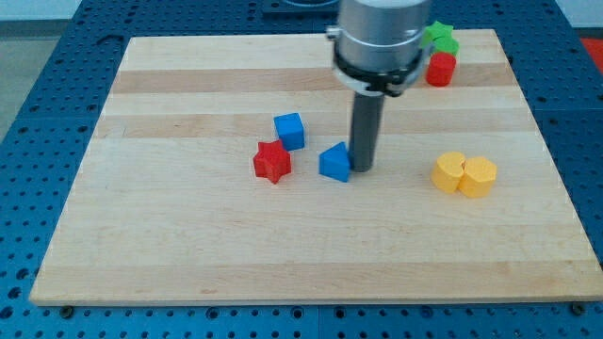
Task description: Separate red circle and green circle
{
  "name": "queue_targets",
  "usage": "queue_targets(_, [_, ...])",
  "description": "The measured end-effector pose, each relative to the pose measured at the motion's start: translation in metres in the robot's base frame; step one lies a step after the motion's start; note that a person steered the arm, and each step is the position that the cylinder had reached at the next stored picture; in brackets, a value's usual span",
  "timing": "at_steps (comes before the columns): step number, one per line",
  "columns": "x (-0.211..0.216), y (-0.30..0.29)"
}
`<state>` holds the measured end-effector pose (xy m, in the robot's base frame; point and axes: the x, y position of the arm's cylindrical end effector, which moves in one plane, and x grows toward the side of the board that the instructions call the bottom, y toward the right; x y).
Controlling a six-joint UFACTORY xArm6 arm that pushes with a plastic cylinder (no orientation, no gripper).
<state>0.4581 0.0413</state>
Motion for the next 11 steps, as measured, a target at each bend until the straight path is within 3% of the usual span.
queue_targets(2, [0.0,-0.058])
queue_targets(3, [0.0,-0.057])
queue_targets(6, [-0.082,0.152])
queue_targets(8, [-0.164,0.21])
queue_targets(9, [-0.171,0.198])
queue_targets(11, [-0.171,0.097])
